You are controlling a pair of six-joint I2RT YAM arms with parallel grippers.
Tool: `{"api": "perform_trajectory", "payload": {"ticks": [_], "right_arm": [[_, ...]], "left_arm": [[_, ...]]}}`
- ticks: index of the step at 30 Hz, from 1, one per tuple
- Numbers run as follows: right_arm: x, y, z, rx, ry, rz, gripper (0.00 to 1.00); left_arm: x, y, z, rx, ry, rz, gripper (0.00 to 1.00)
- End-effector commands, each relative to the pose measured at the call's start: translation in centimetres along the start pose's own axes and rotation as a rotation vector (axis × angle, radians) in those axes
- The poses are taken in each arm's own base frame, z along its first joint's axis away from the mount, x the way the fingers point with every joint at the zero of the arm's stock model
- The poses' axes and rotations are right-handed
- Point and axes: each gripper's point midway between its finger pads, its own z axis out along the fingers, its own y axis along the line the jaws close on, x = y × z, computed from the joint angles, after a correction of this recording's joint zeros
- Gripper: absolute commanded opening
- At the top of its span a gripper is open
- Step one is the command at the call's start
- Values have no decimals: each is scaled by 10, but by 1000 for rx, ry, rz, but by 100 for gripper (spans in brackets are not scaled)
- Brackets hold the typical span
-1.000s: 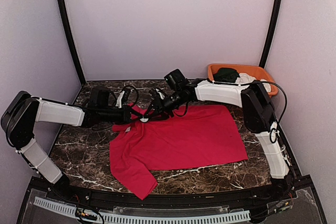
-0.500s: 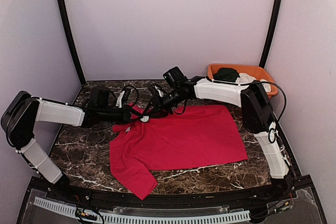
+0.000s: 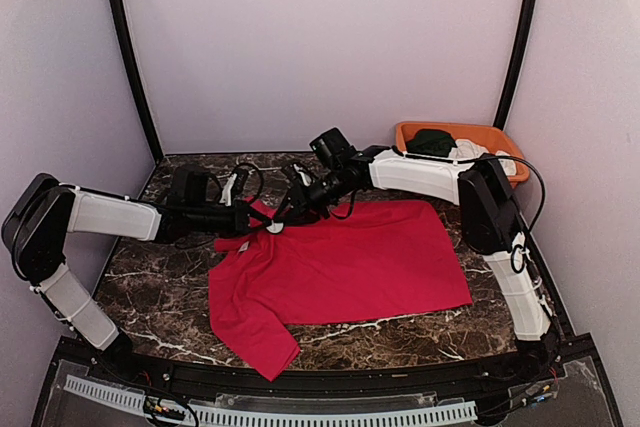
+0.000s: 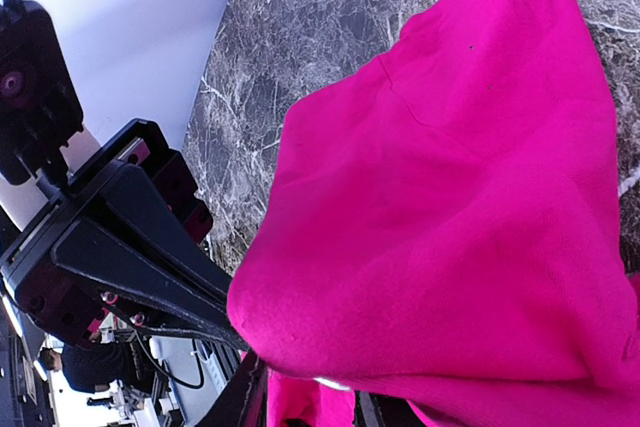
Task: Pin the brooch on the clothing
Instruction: Pin the brooch onto the flattened clothing.
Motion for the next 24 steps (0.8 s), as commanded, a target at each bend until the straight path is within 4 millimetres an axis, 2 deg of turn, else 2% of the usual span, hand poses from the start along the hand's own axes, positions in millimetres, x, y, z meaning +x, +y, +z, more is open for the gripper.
{"api": "perform_trajectory", "payload": {"ticks": [1,5,10,15,24], "right_arm": [[8,1,13,-4,23,-14,24],[8,1,13,-4,21,-11,23],[8,7,15,-32,23,-7,30],[7,15,14,-73,25,2,31],[16,13,21,-66,46,3,32]], "left_arm": [[-7,-15,-6,47,-23,25,1],[-7,-15,-6,52,-25,21,1],[-7,-14,-6,50,-24,21,1],[-6,-13,-7,43,-24,25,1],[-8,-13,-7,39,-28,23,1]]}}
